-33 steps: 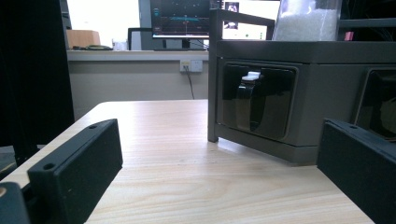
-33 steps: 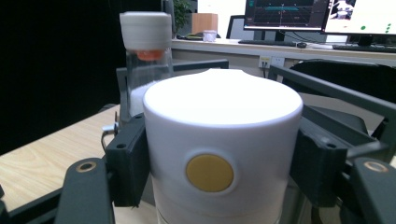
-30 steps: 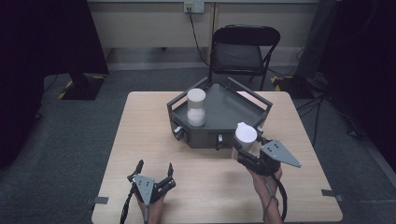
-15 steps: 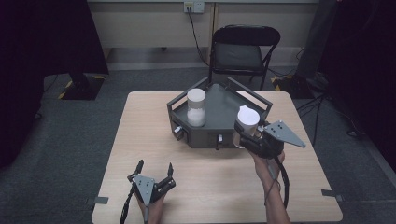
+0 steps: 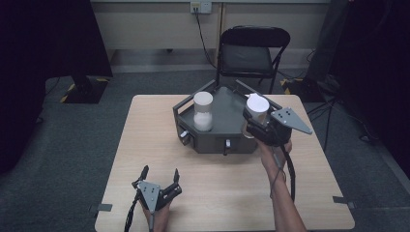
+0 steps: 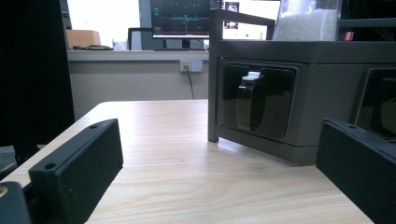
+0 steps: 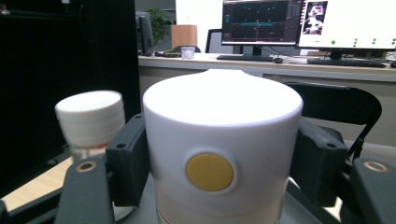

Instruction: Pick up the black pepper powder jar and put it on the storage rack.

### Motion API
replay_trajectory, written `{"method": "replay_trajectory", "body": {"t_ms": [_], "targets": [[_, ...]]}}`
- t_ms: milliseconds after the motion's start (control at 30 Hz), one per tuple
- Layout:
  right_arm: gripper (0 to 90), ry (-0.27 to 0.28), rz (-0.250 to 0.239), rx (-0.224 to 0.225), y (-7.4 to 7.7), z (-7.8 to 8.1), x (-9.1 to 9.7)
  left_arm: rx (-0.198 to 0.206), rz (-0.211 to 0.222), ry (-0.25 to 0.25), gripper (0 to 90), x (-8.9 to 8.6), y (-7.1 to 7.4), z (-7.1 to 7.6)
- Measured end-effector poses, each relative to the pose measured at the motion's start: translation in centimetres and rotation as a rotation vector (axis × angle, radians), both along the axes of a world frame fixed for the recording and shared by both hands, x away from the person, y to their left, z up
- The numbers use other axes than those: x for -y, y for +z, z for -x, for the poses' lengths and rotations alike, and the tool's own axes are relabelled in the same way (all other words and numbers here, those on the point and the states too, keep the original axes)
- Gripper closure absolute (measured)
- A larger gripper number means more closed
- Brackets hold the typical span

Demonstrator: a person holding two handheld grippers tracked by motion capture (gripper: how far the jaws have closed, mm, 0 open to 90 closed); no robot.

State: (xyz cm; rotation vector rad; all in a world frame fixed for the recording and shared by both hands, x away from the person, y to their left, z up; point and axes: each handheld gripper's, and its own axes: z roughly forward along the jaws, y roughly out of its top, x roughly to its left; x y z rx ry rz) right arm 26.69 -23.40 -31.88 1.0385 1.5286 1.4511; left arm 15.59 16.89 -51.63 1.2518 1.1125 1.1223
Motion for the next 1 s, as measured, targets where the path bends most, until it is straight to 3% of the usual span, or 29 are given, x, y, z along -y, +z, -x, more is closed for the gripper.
{"method": "replay_trajectory", "body": {"t_ms": [233, 400, 1000], "targets": [[30.3, -0.029, 0.019, -0.009, 0.3, -2.4, -1.0, 0.000, 0.000, 0.000, 0.6, 0.0, 0.0, 0.0], [30.3, -0.053, 0.038, -0.014, -0.3, -3.4, -1.8, 0.000, 0.000, 0.000, 0.6, 0.0, 0.0, 0.0], [30.3, -0.071, 0.024, -0.038, -2.8, -4.5, -1.6, 0.000, 0.000, 0.000, 0.5, 0.0, 0.0, 0.0]]}}
